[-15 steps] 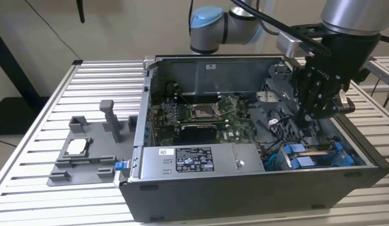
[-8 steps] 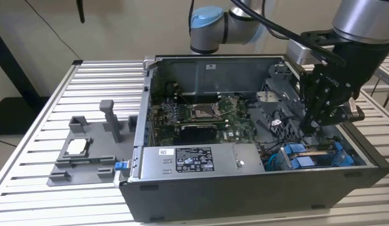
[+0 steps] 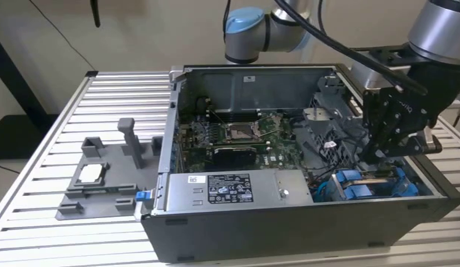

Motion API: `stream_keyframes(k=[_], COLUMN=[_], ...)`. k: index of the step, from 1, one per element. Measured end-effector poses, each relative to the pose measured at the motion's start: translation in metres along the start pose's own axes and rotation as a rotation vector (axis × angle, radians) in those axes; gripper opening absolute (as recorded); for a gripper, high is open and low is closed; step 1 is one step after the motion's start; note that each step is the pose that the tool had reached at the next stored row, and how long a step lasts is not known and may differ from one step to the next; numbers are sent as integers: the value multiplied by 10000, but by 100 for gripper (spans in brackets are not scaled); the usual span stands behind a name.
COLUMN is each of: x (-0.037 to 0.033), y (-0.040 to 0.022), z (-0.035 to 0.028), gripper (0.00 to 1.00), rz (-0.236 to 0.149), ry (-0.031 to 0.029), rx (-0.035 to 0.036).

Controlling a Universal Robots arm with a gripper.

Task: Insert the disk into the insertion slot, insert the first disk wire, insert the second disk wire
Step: 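Insert the second disk wire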

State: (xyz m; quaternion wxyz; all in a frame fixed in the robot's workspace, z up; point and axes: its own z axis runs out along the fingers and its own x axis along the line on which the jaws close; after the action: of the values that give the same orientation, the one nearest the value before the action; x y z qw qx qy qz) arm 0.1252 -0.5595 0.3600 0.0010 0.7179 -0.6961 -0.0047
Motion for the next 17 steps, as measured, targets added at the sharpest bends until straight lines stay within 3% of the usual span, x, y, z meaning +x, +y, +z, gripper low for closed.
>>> stream_keyframes(k=[3,7,12,15,17], x=[40,75,83,84,86], y=[-42,-113,-163,-187,-192], z=[15,33,51,74,85], gripper=[16,16,16,16,16], rz=[-1,1,8,9,9], ry=[-145,-259,-309,-345,-362], rx=[-87,-321,-722,-833,-853])
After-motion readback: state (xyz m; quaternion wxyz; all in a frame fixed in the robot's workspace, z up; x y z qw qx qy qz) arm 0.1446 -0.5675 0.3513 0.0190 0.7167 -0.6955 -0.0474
